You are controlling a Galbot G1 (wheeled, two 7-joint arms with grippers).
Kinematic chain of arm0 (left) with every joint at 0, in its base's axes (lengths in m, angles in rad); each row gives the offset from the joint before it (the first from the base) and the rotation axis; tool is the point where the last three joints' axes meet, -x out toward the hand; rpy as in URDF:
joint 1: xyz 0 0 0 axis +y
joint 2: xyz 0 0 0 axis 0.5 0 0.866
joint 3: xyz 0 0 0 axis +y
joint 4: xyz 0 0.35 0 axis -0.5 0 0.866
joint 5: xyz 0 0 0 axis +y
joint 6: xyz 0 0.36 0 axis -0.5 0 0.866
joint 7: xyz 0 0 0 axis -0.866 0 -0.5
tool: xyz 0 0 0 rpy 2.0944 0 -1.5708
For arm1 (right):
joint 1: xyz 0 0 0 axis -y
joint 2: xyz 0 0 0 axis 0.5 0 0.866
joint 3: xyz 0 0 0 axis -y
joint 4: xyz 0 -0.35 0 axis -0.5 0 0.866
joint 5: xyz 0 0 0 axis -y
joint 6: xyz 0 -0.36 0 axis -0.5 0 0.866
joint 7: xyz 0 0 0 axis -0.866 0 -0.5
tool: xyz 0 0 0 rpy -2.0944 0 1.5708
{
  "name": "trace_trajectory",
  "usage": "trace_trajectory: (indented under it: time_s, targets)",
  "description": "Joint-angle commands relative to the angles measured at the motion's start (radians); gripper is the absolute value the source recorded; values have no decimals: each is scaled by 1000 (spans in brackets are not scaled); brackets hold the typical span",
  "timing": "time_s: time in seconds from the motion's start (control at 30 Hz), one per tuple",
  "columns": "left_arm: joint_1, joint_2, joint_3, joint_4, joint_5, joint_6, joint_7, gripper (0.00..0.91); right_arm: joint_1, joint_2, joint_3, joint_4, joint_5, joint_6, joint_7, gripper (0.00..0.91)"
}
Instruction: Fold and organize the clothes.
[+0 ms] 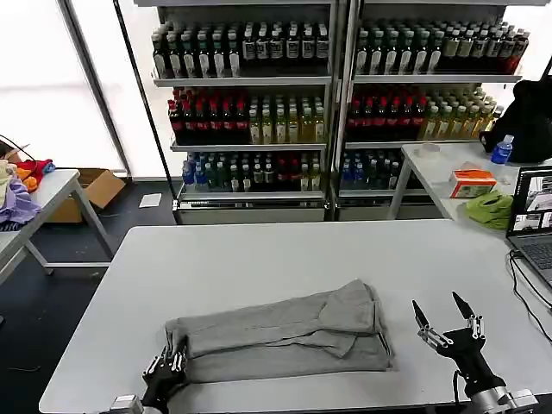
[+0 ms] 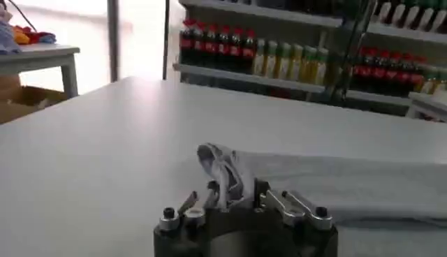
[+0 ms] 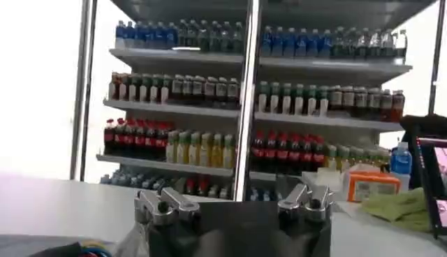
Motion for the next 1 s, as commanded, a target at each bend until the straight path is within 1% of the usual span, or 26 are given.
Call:
trace_trajectory:
  time_s: [0.03,0.1,0.3,0.37,0.47,0.5,0.6,0.67,0.73,0.83,0.97,1.0]
  targets:
    - [-26,7,-34,4,-60,-24,-7,10,7,-6,2,-4,20,-2,3,907]
    - [-39,50,-75,-7,-99,-4,-2,10,16,-14,0,-9,24,-6,4,907]
    - [-75,209,-305,26,-161,28,69,10,34,-28,-2,-7,41,-16,6,907]
    - [-77,292,-383,55,-184,34,98,10,36,-28,-3,-7,41,-17,6,907]
    - [-79,378,-466,138,-198,58,151,10,38,-28,-3,-4,44,-18,7,907]
    - [-82,417,-496,182,-189,62,166,10,38,-29,-2,-4,46,-18,7,907]
    - [-100,482,-557,272,-136,45,202,10,39,-31,0,-4,49,-18,8,907]
    - [-111,511,-570,293,-142,41,201,10,39,-31,1,-3,52,-19,8,907]
    - [-106,521,-570,261,-167,52,198,10,37,-30,2,-1,53,-20,9,907]
    - [-89,512,-541,166,-221,76,180,10,35,-25,4,3,53,-20,10,907]
    - [-72,500,-470,-14,-286,112,134,10,25,-26,13,12,56,-21,11,907]
    - [-69,503,-464,-21,-301,123,128,10,23,-29,17,13,56,-20,11,907]
